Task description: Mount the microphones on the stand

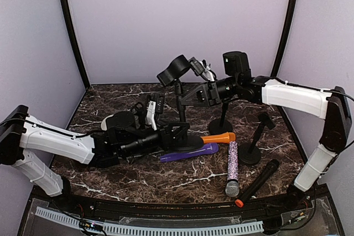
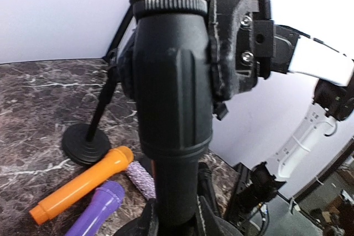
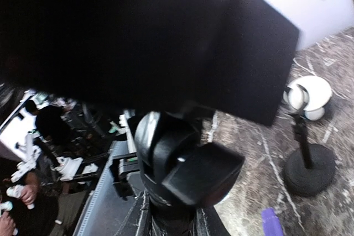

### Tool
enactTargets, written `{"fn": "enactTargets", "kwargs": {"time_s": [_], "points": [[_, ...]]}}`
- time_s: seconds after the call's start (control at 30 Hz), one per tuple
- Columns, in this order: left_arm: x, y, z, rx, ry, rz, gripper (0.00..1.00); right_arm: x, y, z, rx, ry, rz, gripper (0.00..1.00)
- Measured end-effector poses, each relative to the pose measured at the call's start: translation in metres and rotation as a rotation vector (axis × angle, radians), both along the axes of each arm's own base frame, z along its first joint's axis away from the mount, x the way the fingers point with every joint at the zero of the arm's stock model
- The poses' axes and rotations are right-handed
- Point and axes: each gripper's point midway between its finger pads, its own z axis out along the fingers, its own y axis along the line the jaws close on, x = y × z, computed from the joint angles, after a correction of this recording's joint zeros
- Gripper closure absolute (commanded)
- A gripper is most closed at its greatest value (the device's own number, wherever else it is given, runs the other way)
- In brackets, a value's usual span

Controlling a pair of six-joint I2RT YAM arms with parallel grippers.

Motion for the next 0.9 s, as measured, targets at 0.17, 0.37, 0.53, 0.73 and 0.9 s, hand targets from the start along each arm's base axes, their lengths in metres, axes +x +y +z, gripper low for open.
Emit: {"fn": "enactTargets", "kwargs": {"time_s": [0.17,0.37,0.53,0.73,0.9], "points": [[-0.016,-0.006,0.025,-0.087,-0.073,-0.141,1.00,-0.013,-0.006,0.025,0.102,0.014,0.114,0.72],[-0.009,0.001,0.040,-0.098,-0.115,-0.112,1.00,0.036,-0.034,0.041,0.113,0.058,-0.044,0.40],[0.009,0.013,0.029,-0.035,-0.088,0.008,1.00,0.093,-0.062,0.033,0.016,-0.006,-0.322,0.25],[0.022,0.021,0.013,0.045,-0.062,0.086,1.00,0.054,-0.030,0.035,-0.045,-0.071,-0.267,0.19],[0.025,0.019,0.016,0.055,-0.061,0.098,1.00,0.037,-0.002,0.028,-0.074,-0.072,-0.208,0.15]]}}
